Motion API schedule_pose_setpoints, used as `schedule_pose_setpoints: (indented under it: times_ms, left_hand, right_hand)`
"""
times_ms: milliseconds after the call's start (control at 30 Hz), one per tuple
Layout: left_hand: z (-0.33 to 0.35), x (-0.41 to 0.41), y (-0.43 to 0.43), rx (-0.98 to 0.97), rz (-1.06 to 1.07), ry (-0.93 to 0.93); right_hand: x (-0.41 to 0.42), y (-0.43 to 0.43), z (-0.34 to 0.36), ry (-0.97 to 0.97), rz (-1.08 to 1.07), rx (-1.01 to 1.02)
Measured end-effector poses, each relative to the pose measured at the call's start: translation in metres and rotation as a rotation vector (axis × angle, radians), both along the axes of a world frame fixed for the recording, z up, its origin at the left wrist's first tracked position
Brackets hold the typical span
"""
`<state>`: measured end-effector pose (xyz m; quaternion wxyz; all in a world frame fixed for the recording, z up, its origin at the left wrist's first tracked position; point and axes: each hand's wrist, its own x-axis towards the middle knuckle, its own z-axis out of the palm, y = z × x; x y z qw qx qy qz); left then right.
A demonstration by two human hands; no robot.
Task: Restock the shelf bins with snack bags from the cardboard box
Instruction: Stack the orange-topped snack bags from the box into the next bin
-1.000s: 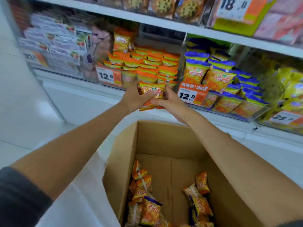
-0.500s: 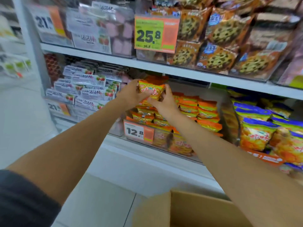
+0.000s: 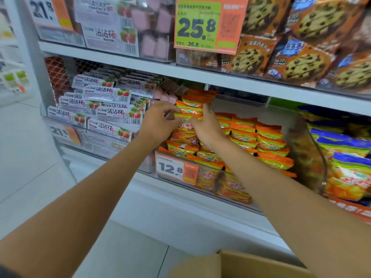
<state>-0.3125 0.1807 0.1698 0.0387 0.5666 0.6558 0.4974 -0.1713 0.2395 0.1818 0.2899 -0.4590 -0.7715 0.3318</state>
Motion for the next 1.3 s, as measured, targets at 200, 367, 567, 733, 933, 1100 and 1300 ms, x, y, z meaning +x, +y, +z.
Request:
schedule_pose_setpoints:
  times_ms: [200, 367, 567, 733, 933, 1100, 1300]
  left_hand:
    - [-0.002, 0.002, -0.005, -0.012, 0.023, 0.029]
    - [-0.004, 0.009, -0.016, -0.012, 0.021, -0.009]
    - [-0.008, 0.010, -0.019, -0.078, 0.045, 0.005]
    - [0.000, 0.020, -0.032, -0.070, 0.239, 0.201]
    - [0.012, 0.093, -0.081, -0.129, 0.022, 0.015]
    - [-0.025, 0.177, -0.119, -0.303, -0.166, -0.084]
    - [-0.110, 0.259, -0.152, -0.617, -0.253, -0.079]
  right_hand:
    - [0.009, -0.011, -0.005, 0.131, -0.073, 0.076]
    - [0.014, -0.020, -0.015, 0.228, -0.100, 0.174]
    - [0.010, -0.018, -0.018, 0.173, -0.101, 0.195]
    - [0.036, -0.033, -0.009, 0.122, -0.081, 0.230]
    - [0.106, -0.079, -0.002, 0.012, -0.100, 0.400]
    - [0.189, -0.129, -0.036, -0.049, -0.089, 0.319]
    - [0.299, -0.175, -0.127, -0.246, -0.090, 0.031]
